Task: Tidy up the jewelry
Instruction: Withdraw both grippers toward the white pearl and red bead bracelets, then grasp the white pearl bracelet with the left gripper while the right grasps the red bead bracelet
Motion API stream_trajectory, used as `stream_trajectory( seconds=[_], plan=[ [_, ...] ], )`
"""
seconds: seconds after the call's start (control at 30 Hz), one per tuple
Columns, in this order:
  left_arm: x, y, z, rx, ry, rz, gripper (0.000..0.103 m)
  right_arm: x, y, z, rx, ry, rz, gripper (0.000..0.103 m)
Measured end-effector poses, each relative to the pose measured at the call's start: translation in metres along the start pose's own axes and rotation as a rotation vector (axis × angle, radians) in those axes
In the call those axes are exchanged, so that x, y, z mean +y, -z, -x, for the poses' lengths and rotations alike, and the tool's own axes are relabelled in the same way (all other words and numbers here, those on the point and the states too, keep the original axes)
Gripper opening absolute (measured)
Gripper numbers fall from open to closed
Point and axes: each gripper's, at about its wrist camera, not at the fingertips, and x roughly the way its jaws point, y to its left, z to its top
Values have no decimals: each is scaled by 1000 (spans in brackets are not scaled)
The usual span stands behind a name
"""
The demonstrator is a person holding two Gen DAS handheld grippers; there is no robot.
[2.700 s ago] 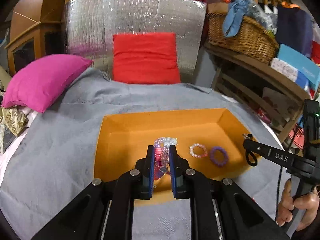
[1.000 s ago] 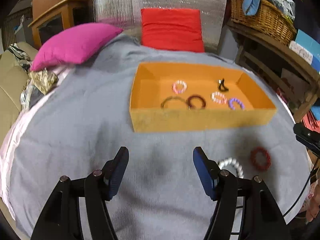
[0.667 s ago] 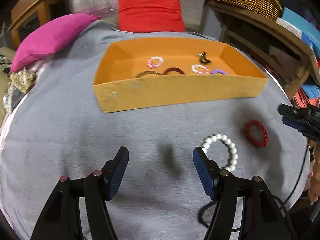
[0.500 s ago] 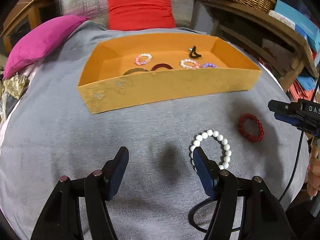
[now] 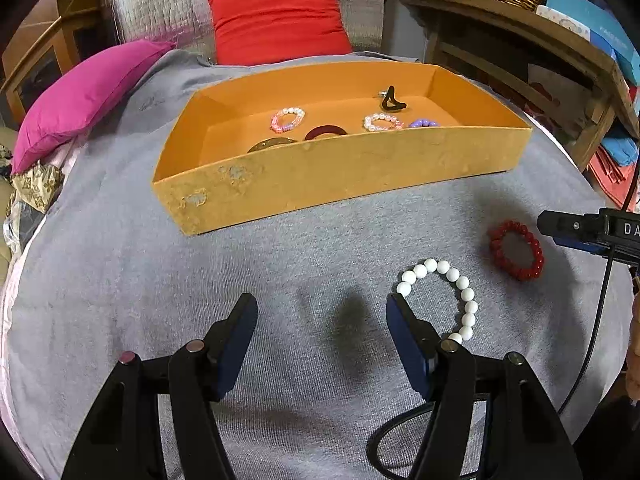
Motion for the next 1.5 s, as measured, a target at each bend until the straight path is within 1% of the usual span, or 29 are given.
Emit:
stream_trajectory(
  seconds=[0.43,0.73,0.83,1.1,1.2,1.27,1.3,1.37,1.47,1.5],
  plan=[
    [1,4,-1,6,-26,-15,68,12,6,-5,34,5,14,52],
    [0,11,-2,18,-30,-26,68,5,10,-10,51,43,7,52],
    [-1,13,-3,29,-8,-30,68,1,10,-14,59,59,1,52],
    [-7,15,-6,66,113,-23,69,2,8,-16,55,72,26,52],
    [-13,18,-8,79,134,-38,70,5,10,-18,53,109,60,43],
    [-15,18,-11,83,141,-39,70,8,12,-20,48,163,104,30],
    [-16,18,-12,82,148,-36,70,10,12,-21,43,177,118,28],
    [-16,17,-13,81,161,-23,70,13,13,-22,32,212,153,20],
    [-14,15,-14,69,167,-6,70,19,16,-24,14,250,209,13],
    [-13,14,-16,66,170,-3,68,20,16,-24,11,257,222,13]
  ],
)
